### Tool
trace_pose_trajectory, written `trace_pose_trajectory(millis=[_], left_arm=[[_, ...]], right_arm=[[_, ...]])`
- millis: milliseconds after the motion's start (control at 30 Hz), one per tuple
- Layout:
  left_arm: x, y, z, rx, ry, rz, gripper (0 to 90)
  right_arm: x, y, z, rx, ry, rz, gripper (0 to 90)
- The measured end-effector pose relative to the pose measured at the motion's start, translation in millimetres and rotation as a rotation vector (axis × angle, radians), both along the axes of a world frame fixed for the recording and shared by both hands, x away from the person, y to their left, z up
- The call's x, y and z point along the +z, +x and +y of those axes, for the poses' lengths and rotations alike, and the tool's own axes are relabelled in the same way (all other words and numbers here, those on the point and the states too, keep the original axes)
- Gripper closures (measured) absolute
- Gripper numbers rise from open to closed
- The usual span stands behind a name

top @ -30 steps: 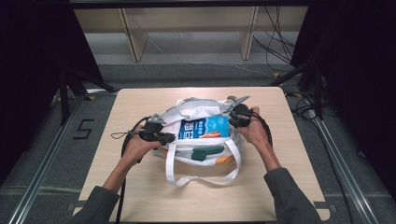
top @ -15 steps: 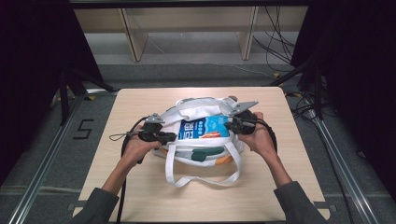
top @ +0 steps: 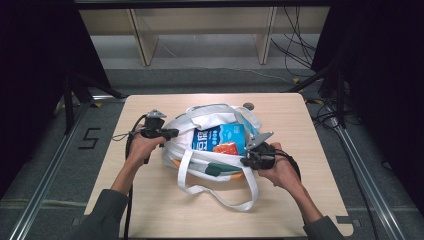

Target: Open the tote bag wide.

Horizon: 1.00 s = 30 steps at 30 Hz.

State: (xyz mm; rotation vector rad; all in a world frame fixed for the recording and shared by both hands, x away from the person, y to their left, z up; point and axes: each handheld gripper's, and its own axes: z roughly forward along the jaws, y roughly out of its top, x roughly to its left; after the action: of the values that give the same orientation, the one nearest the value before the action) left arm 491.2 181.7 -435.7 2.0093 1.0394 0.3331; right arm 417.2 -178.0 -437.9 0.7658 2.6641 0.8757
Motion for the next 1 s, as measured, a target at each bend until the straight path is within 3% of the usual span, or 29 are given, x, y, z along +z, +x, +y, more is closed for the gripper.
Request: trace_pose_trajectory(millis=[67,100,133,233,267,400,567,600,667,767,833,933,1000], left_arm=[[1.7,-3.0,0.4,-0.004,-0.025,-0.001,82.1],[3.3,-5.4,1.0,-0.010,-0.032,-0.007,81.4],[5.9,-10.2,0.5,-0.019,-0.043,-0.014,79.8],[9.5,-16.9,-0.1,-0.036,-0.063,-0.024,77.1],[10.2,-18.5,-1.1,-0.039,-0.073,-0.022,76.0],[12.7,-24.8,-2.7,-0.045,-0.113,-0.034,72.4],[15.1,-32.3,-0.6,-0.057,-0.131,-0.031,67.0],[15.2,-33.9,-0.1,-0.055,-0.130,-0.041,66.2],[16.0,-37.7,1.5,-0.058,-0.137,-0.034,63.7],[15.9,-41.3,2.7,-0.062,-0.145,-0.038,62.0],[16.1,-43.9,3.4,-0.069,-0.144,-0.036,60.2],[16.8,-46.2,3.6,-0.067,-0.151,-0.043,59.0],[17.1,-46.9,3.9,-0.073,-0.152,-0.044,57.9]], right_arm=[[2.7,-1.6,-0.3,-0.025,0.024,-0.041,90.0],[5.4,-1.7,-2.8,-0.006,0.061,-0.058,88.8],[11.8,-4.6,-7.2,-0.041,0.109,-0.069,88.0],[18.8,-3.6,-12.9,-0.036,0.149,-0.091,88.1],[19.4,-2.8,-13.8,-0.042,0.153,-0.114,88.1],[21.1,-3.2,-15.5,-0.061,0.174,-0.112,87.8],[24.4,-2.7,-19.7,-0.058,0.202,-0.143,85.5],[26.2,-4.2,-21.1,-0.078,0.206,-0.134,85.2],[28.7,-4.3,-24.8,-0.080,0.210,-0.160,84.1],[30.2,-4.6,-27.4,-0.085,0.217,-0.149,83.5],[29.6,-3.4,-30.8,-0.085,0.221,-0.179,81.8],[29.2,-6.6,-30.5,-0.116,0.228,-0.146,80.8],[29.4,-6.0,-31.6,-0.106,0.227,-0.160,79.8]])
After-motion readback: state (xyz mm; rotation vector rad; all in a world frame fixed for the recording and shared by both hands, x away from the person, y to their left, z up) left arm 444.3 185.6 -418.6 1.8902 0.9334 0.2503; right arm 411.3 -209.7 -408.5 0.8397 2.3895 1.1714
